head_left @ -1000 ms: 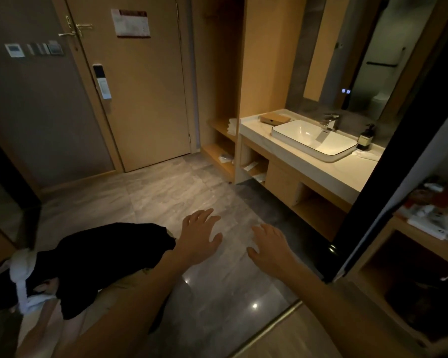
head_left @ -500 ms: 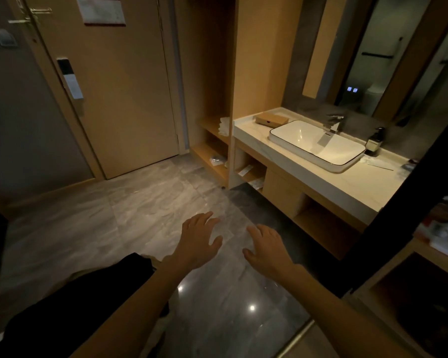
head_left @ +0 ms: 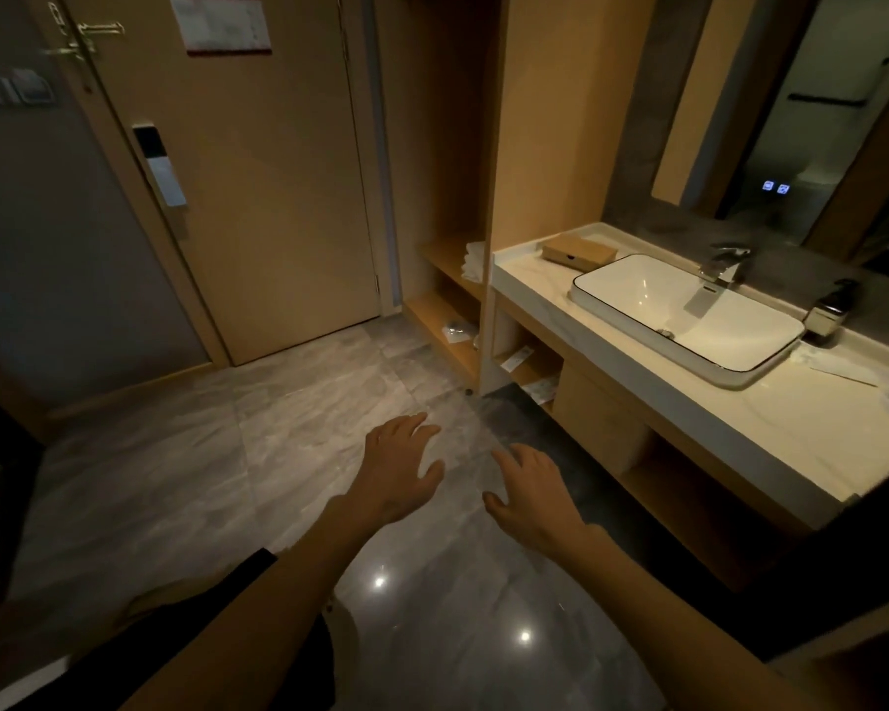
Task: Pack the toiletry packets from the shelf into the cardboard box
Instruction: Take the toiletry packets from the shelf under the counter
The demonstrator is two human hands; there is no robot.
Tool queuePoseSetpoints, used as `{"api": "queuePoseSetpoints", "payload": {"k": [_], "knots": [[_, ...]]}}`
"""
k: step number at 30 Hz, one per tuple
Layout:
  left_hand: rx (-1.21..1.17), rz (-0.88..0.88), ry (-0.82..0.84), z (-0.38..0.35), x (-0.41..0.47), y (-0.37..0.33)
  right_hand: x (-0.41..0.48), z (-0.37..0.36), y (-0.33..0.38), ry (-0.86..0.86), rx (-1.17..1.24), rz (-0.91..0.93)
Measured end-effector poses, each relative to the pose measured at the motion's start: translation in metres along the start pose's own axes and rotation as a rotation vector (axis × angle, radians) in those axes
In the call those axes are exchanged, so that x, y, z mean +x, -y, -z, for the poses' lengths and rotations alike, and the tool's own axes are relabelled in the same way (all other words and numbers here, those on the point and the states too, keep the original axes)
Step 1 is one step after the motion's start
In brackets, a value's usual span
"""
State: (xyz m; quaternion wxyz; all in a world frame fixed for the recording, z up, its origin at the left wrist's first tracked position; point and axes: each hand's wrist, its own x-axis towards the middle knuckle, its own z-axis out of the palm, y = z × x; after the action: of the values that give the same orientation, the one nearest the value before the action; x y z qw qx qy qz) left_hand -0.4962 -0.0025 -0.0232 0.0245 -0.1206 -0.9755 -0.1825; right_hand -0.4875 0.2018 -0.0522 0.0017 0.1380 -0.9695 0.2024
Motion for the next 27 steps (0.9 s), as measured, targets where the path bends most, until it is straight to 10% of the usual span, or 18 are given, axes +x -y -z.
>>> {"api": "queuePoseSetpoints", "payload": {"k": [27], "knots": [[-0.07,0.034,0.009,-0.016,0.26,0.15,0.302,-0.029,-0.024,0.072,-0.087,0.053]]}}
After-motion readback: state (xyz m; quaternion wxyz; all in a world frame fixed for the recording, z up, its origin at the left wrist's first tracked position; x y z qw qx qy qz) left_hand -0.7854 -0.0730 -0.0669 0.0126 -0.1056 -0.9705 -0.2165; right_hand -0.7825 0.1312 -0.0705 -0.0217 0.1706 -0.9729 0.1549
